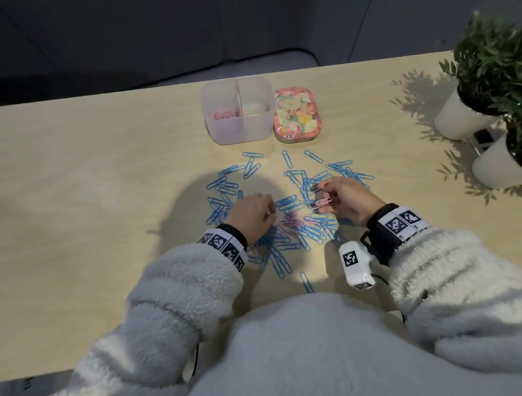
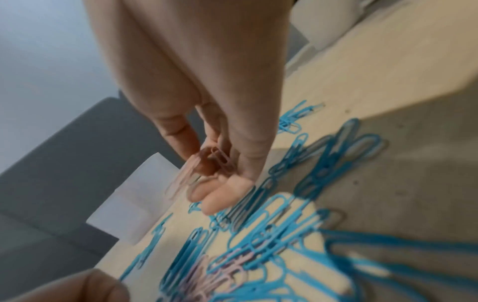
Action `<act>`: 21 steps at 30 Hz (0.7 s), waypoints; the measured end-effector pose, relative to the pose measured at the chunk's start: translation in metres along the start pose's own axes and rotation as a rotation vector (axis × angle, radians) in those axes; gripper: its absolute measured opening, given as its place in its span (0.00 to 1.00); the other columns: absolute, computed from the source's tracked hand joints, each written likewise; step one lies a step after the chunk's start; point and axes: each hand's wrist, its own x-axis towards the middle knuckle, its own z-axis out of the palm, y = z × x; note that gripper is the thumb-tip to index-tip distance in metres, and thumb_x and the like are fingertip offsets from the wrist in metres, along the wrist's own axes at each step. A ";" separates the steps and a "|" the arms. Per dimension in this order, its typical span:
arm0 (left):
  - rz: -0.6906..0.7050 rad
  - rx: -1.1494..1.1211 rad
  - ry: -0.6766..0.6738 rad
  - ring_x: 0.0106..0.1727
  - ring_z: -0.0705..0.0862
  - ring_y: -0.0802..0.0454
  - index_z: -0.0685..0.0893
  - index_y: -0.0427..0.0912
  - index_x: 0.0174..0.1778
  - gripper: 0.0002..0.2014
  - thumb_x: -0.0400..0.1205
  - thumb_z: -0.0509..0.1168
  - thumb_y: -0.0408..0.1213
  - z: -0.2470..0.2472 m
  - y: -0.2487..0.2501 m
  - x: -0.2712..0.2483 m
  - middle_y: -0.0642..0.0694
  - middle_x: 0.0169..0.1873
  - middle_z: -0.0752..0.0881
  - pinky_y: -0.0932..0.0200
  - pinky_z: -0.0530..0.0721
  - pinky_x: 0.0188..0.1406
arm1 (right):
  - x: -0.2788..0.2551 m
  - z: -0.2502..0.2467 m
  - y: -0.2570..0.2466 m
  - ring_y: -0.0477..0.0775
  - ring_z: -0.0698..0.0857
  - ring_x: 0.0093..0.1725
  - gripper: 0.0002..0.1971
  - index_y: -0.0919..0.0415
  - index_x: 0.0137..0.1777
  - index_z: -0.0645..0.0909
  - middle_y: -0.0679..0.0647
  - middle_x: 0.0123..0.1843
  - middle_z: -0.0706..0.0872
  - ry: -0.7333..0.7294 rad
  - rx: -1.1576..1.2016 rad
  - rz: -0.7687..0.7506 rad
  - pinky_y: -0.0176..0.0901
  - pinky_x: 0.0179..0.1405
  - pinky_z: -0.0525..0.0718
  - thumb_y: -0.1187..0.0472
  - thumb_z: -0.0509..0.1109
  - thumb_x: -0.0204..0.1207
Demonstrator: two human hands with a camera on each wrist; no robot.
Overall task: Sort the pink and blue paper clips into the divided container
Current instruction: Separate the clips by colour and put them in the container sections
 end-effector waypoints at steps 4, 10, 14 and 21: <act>0.053 0.039 -0.079 0.54 0.79 0.41 0.80 0.40 0.52 0.13 0.76 0.68 0.43 0.015 0.020 0.005 0.40 0.52 0.82 0.49 0.75 0.55 | -0.003 0.005 0.003 0.47 0.68 0.16 0.14 0.58 0.30 0.71 0.53 0.25 0.67 -0.044 -0.078 0.030 0.31 0.13 0.68 0.63 0.59 0.78; 0.017 -0.019 -0.081 0.56 0.79 0.38 0.82 0.36 0.50 0.09 0.77 0.67 0.35 0.017 0.014 0.004 0.37 0.53 0.81 0.45 0.77 0.58 | 0.000 0.015 0.024 0.57 0.83 0.40 0.06 0.52 0.40 0.82 0.51 0.35 0.83 -0.046 -1.100 -0.319 0.47 0.44 0.80 0.55 0.75 0.68; 0.017 -0.097 -0.061 0.52 0.81 0.40 0.82 0.38 0.47 0.06 0.77 0.68 0.36 0.009 0.006 -0.001 0.39 0.47 0.86 0.51 0.78 0.50 | -0.007 0.026 0.023 0.62 0.84 0.55 0.08 0.53 0.50 0.84 0.56 0.51 0.88 0.049 -1.375 -0.465 0.45 0.44 0.74 0.54 0.70 0.72; -0.083 -0.317 -0.033 0.44 0.81 0.48 0.85 0.35 0.49 0.09 0.81 0.64 0.37 -0.015 -0.006 -0.001 0.41 0.44 0.86 0.57 0.76 0.45 | 0.003 0.037 0.017 0.58 0.85 0.42 0.02 0.57 0.39 0.83 0.54 0.39 0.86 -0.079 -1.358 -0.380 0.44 0.39 0.75 0.61 0.69 0.71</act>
